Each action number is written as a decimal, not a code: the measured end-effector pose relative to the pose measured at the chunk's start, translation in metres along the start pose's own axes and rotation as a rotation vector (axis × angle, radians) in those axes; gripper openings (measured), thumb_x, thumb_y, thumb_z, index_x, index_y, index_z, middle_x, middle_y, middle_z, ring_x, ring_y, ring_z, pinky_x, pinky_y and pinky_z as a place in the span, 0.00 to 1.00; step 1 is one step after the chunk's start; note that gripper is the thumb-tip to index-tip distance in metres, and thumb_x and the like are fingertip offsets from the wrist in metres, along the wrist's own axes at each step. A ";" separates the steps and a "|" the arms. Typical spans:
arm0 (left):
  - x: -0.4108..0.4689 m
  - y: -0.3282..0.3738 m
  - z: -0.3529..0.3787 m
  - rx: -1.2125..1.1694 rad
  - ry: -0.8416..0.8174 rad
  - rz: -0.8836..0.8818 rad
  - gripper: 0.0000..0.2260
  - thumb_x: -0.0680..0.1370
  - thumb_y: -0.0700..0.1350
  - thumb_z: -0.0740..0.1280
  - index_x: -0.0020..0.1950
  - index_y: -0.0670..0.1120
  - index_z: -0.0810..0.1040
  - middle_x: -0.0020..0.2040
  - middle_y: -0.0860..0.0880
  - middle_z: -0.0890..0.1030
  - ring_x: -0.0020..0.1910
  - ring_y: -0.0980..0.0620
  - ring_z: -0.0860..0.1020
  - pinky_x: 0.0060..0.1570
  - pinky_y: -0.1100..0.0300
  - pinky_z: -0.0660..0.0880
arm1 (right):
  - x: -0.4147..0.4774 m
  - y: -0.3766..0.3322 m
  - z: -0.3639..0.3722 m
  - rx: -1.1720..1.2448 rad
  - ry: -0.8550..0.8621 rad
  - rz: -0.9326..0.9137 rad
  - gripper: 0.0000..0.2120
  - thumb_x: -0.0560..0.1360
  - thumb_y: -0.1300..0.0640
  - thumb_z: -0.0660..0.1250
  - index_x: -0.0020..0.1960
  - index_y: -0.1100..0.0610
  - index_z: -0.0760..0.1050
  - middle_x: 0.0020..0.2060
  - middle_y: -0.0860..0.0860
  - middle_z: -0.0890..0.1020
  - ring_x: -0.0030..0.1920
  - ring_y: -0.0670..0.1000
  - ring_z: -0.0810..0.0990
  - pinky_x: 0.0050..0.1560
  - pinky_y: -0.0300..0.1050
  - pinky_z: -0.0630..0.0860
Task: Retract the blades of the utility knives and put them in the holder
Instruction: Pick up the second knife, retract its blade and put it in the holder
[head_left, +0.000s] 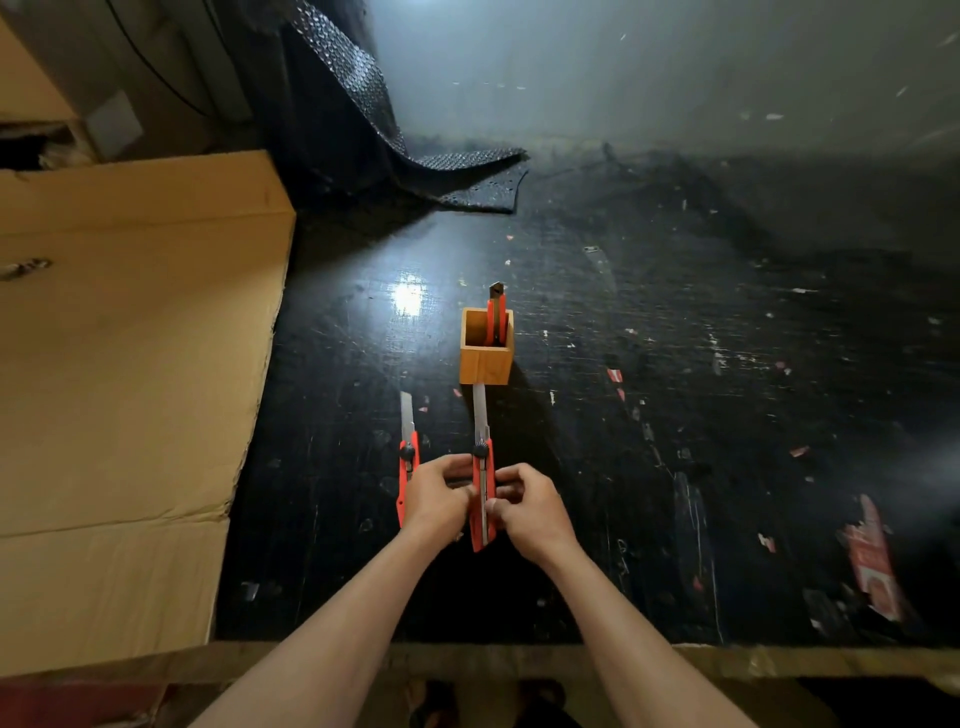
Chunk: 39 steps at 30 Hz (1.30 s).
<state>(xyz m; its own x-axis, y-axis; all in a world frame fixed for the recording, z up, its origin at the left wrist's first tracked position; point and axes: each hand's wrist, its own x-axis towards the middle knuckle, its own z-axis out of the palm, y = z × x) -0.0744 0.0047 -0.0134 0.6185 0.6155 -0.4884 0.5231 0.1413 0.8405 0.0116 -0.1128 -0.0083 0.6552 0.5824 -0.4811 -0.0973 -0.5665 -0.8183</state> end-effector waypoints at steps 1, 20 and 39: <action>-0.001 0.006 -0.003 -0.017 -0.001 0.023 0.17 0.78 0.32 0.70 0.63 0.48 0.82 0.55 0.51 0.86 0.55 0.54 0.85 0.54 0.55 0.84 | -0.001 -0.005 -0.004 0.030 0.001 -0.018 0.12 0.76 0.64 0.71 0.56 0.51 0.78 0.48 0.50 0.85 0.46 0.47 0.87 0.46 0.50 0.85; -0.031 0.210 -0.074 -0.282 -0.182 0.478 0.17 0.78 0.27 0.67 0.63 0.42 0.82 0.48 0.44 0.89 0.44 0.46 0.88 0.44 0.49 0.86 | -0.027 -0.214 -0.084 -0.037 0.296 -0.649 0.18 0.79 0.61 0.70 0.66 0.50 0.74 0.49 0.47 0.85 0.47 0.44 0.85 0.44 0.39 0.83; -0.043 0.254 -0.097 -0.303 -0.180 0.563 0.17 0.77 0.27 0.69 0.64 0.41 0.83 0.53 0.39 0.88 0.45 0.46 0.88 0.36 0.59 0.83 | -0.040 -0.259 -0.092 -0.237 0.350 -0.809 0.11 0.77 0.57 0.72 0.59 0.53 0.81 0.56 0.49 0.85 0.58 0.48 0.82 0.58 0.40 0.75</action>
<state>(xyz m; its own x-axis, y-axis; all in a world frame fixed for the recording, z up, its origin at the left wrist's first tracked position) -0.0253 0.0891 0.2439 0.8510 0.5240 0.0348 -0.0799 0.0638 0.9948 0.0796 -0.0428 0.2512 0.6499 0.6660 0.3661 0.6220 -0.1894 -0.7598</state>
